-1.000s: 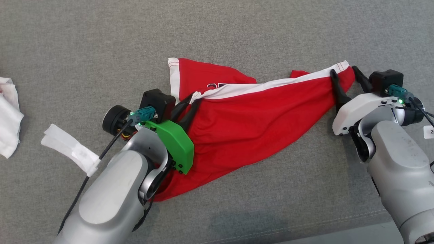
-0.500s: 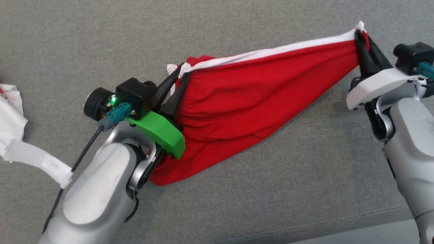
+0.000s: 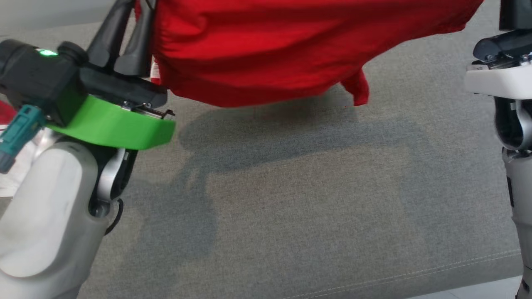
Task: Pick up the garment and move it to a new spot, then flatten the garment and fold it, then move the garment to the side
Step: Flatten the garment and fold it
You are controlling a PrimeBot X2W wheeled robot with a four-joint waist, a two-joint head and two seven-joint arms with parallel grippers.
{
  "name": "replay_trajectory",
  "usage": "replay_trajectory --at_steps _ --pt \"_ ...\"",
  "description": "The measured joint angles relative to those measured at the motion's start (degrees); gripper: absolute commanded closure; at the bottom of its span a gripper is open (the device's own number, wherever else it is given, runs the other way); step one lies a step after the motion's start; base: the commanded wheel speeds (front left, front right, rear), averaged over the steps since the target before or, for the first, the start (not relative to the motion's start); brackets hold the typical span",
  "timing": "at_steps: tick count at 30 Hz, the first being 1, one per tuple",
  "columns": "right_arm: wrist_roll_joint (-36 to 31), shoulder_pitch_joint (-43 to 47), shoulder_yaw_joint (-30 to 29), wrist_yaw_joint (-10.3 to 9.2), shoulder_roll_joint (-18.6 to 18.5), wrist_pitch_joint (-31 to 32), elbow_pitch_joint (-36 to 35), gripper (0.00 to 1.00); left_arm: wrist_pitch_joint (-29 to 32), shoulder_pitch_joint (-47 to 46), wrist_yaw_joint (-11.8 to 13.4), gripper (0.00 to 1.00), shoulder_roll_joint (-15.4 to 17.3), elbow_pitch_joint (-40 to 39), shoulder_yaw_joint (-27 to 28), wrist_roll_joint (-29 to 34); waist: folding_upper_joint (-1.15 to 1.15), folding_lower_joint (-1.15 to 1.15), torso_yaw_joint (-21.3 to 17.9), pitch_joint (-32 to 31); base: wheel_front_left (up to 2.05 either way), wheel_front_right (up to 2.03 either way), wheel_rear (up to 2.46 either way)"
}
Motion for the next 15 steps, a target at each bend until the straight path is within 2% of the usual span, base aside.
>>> replay_trajectory --at_steps 6,15 --pt "-1.3 0.5 -2.5 0.02 0.6 5.4 -8.3 1.00 0.7 -1.0 1.4 1.00 1.2 -3.2 1.7 0.3 0.00 0.00 0.2 -2.8 0.00 0.00 0.00" --pt "-0.3 2.5 -2.9 0.02 1.3 9.9 -9.3 1.00 1.1 -0.7 2.0 1.00 1.5 -3.9 1.8 -0.2 0.00 0.00 0.3 -3.8 0.00 0.00 0.00"
